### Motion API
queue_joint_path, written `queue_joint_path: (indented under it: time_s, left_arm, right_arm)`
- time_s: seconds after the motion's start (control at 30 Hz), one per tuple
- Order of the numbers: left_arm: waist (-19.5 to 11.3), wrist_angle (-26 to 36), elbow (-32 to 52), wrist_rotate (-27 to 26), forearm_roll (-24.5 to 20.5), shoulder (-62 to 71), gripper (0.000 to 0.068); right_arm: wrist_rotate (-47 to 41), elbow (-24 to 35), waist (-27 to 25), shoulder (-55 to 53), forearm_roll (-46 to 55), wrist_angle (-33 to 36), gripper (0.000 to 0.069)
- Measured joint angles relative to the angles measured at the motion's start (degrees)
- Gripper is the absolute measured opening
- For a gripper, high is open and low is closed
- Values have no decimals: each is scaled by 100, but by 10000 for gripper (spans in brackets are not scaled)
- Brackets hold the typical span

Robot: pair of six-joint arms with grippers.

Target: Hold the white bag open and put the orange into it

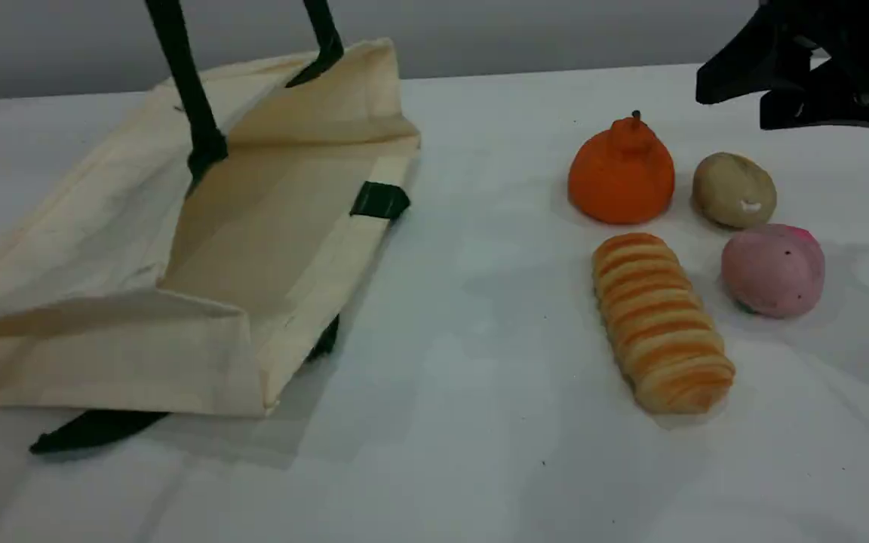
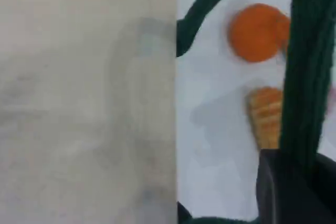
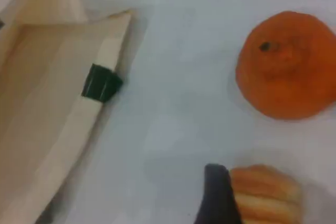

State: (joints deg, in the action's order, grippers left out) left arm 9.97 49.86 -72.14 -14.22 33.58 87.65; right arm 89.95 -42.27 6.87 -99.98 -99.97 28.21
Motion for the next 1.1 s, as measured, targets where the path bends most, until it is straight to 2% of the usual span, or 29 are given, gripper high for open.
queue_joint_path:
  time_s: [0.13, 0.3, 0.47, 0.53, 0.77, 1.1]
  left_arm:
    - [0, 322, -374, -192, 280, 0, 74]
    - [0, 730, -798, -217, 253, 0, 74]
    - [8, 970, -809, -211, 232, 4, 74]
    - [109, 1034, -809, -207, 217, 4, 74]
    - [709, 1301, -809, -27, -255, -33, 74]
    - [739, 1599, -804, -38, -568, -351, 74]
  right_arm:
    - [0, 0, 0, 0, 0, -218, 479]
    - [0, -179, 0, 0, 0, -268, 479]
    - [0, -501, 0, -6, 0, -361, 479]
    - [0, -554, 0, -30, 0, -470, 479]
    - [0, -622, 0, -523, 0, -400, 479]
    - [0, -793, 0, -904, 3, -179, 479]
